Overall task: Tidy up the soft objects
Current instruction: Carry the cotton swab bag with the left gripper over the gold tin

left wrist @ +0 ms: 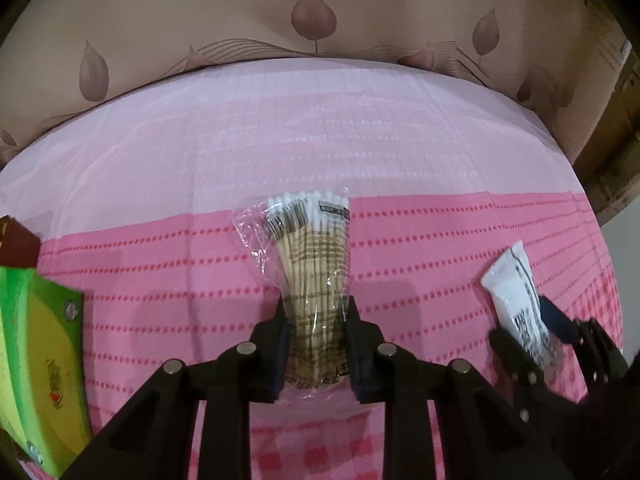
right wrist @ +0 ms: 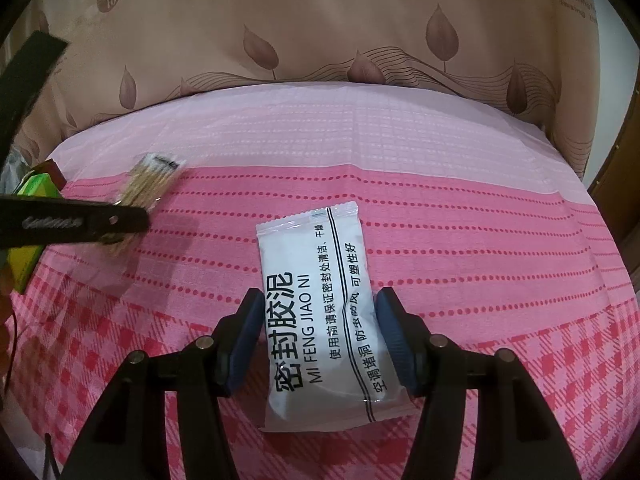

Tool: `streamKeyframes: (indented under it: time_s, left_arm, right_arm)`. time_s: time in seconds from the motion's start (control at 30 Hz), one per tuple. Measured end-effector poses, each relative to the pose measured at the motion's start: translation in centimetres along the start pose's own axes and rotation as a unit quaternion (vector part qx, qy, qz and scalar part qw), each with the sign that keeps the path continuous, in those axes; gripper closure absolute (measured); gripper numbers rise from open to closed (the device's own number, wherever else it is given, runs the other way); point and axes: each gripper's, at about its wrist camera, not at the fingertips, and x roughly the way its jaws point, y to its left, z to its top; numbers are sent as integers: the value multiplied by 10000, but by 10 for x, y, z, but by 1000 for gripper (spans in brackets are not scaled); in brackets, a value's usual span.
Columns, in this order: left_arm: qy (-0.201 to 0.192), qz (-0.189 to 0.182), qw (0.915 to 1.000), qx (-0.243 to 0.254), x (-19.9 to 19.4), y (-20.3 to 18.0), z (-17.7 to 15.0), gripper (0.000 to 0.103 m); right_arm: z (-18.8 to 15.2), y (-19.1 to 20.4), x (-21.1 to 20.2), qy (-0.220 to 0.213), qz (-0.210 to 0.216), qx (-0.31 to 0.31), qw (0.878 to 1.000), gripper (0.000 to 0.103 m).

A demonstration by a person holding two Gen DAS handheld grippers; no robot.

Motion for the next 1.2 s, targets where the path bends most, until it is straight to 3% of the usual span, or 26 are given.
streamKeyframes:
  time_s: [0.23, 0.6, 1.2]
  left_arm:
    - [-153, 14, 9999, 40, -34, 8, -21, 79]
    - [-761, 218, 9962, 371, -118, 34, -58, 79]
    - [-1109, 575, 9921, -84, -201, 125, -90, 79]
  right_arm:
    - [0, 0, 0, 0, -5, -1, 10000, 46]
    - [1, -1, 1, 0, -10, -1, 10000, 47]
    - [0, -1, 1, -2, -30, -25, 10000, 47]
